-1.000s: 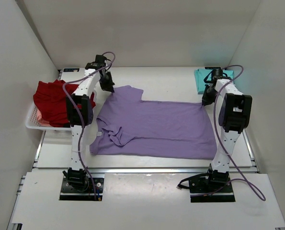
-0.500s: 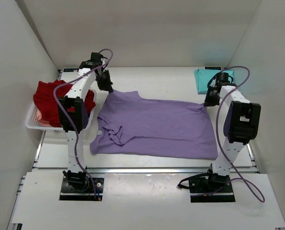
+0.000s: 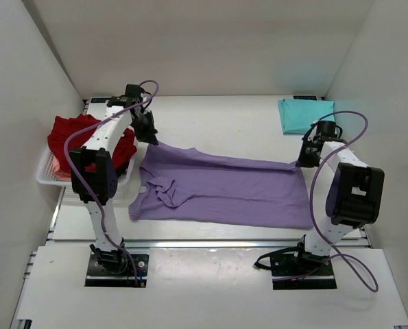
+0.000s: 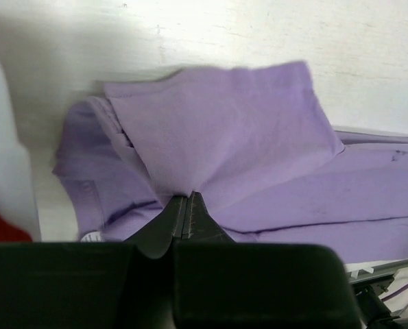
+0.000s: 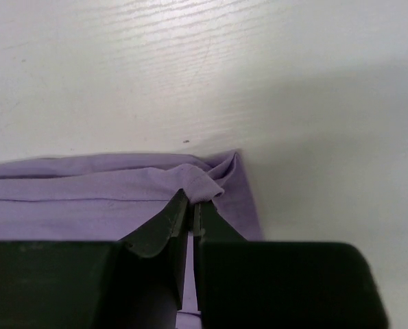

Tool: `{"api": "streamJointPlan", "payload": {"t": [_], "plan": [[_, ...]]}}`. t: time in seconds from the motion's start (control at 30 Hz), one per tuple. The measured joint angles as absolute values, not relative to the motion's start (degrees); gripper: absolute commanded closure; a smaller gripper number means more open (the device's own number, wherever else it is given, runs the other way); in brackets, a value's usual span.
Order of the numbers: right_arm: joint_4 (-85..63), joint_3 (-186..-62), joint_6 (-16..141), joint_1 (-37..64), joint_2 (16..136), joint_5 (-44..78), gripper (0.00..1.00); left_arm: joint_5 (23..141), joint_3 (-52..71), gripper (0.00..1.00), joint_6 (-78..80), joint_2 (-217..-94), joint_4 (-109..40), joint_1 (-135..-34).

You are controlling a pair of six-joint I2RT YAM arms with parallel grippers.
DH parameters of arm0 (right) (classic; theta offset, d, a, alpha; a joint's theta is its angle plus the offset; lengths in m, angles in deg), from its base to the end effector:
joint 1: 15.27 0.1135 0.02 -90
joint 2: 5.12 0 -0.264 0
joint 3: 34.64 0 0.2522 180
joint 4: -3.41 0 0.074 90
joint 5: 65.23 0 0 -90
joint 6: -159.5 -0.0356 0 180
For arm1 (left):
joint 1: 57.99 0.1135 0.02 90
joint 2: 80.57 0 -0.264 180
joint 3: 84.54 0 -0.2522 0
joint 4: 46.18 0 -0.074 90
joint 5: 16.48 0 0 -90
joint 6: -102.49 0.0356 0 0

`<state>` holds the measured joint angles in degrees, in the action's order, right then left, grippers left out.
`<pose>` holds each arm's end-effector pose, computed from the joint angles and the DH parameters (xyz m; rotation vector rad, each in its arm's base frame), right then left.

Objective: Fold and stack the t-shirts
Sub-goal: Fold the other side of the tshirt into a rectangle

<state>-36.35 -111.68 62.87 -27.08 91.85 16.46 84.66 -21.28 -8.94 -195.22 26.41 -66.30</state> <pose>0.3380 -0.0654 0.1953 0.3665 2.5774 0.1570 0.4131 -0.0673 0.2600 -0.2768 2.8234 -0.3924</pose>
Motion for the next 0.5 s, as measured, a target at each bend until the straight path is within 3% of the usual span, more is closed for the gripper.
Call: {"api": "streamJointPlan", "payload": {"t": [0.5], "plan": [[-32.3, -97.1, 63.3, -27.5, 75.4, 16.2, 1.00, 83.5, -5.3, 1.00, -8.9, -183.1, 25.8, -67.5]]}}
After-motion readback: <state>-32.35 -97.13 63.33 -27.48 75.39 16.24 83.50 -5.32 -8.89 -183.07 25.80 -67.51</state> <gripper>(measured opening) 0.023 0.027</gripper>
